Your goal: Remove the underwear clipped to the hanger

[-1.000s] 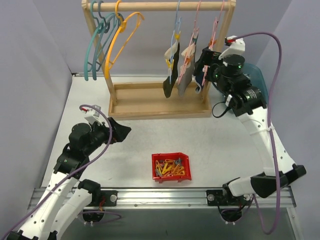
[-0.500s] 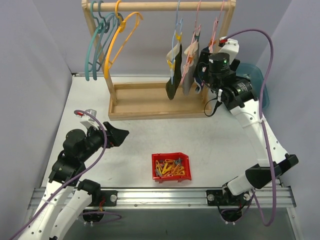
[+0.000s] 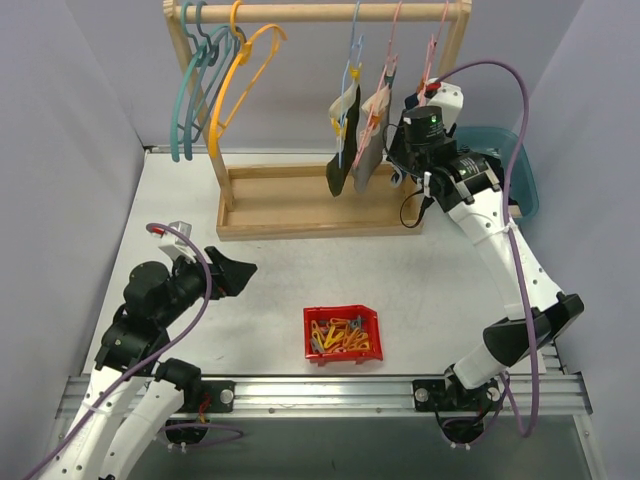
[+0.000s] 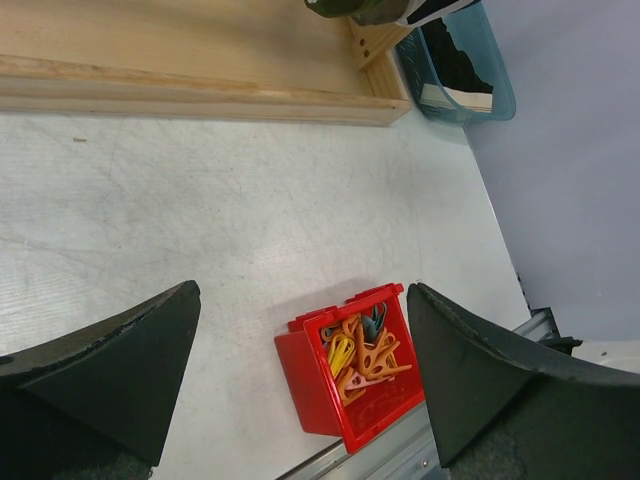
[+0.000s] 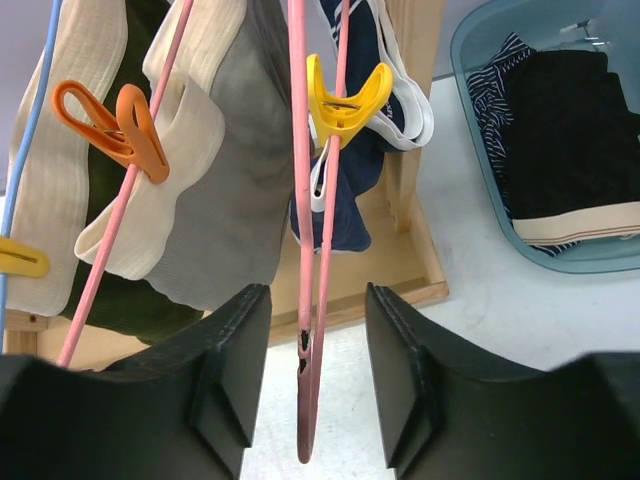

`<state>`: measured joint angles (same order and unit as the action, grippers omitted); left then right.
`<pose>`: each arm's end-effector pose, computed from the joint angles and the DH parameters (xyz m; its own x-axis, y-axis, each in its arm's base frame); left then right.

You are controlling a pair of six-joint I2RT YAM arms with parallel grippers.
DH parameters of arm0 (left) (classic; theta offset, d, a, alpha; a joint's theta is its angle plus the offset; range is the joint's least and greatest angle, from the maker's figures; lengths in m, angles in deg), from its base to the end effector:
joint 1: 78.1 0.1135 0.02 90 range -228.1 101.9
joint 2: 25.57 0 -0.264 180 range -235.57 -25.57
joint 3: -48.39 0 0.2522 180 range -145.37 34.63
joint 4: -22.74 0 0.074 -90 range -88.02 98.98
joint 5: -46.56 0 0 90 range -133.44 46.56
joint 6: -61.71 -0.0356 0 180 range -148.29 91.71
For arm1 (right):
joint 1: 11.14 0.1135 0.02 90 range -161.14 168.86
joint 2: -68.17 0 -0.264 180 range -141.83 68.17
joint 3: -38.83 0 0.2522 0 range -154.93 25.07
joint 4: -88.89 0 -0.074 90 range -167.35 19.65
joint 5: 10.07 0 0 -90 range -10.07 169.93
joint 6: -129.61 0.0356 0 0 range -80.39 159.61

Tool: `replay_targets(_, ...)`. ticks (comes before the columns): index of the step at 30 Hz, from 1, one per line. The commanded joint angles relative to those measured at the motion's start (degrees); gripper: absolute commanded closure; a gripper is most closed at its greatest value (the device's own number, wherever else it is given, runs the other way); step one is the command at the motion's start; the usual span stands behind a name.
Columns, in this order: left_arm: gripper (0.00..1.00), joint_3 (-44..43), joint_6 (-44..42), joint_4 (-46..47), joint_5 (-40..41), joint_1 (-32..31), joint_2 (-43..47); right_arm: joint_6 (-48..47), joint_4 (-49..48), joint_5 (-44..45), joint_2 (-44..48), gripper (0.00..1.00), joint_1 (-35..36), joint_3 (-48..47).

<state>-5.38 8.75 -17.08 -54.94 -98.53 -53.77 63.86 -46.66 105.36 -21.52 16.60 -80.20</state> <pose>0.1103 -0.0487 0.3203 -0.4992 -0.4439 -0.7441 0.2786 0.7309 -0.6230 0.3088 0.1451 0.4734 -0.2323 0.2969 -0.9262 0.0460 0.9546 0.2945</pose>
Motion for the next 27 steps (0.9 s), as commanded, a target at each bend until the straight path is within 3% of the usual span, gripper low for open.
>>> replay_targets(1, 0.06, -0.7, 0.0, -0.2, -1.1, 0.1, 0.7, 1.1, 0.3, 0.8, 0.0, 0.59, -0.1, -0.6)
replay_targets(3, 0.06, -0.6, 0.0, -0.1, -1.2, 0.1, 0.8, 0.7, 0.4, 0.7, -0.5, 0.70, -0.2, -0.8)
replay_targets(9, 0.06, -0.5, -0.2, -0.6, -1.7, 0.1, 1.0, -0.5, 1.9, 1.1, -1.5, 0.87, -1.1, -2.0)
replay_targets(15, 0.06, -0.5, -0.1, -0.5, -1.9, 0.1, 1.1, -1.5, 3.7, 2.9, -2.2, 0.84, -1.3, -2.7)
replay_targets(20, 0.06, -0.6, -0.1, -0.6, -1.9, 0.1, 1.0, -2.5, 5.0, 3.7, -3.0, 0.69, -1.3, -3.7)
replay_targets(24, 0.06, -0.6, 0.0, -0.5, -1.9, 0.1, 1.0, -3.1, 5.1, 4.4, -3.4, 0.75, -1.4, -4.3)
replay_targets(27, 0.06, -0.5, 0.0, -0.6, -1.9, 0.1, 1.0, -3.7, 5.1, 4.5, -3.4, 0.92, -1.4, -4.8)
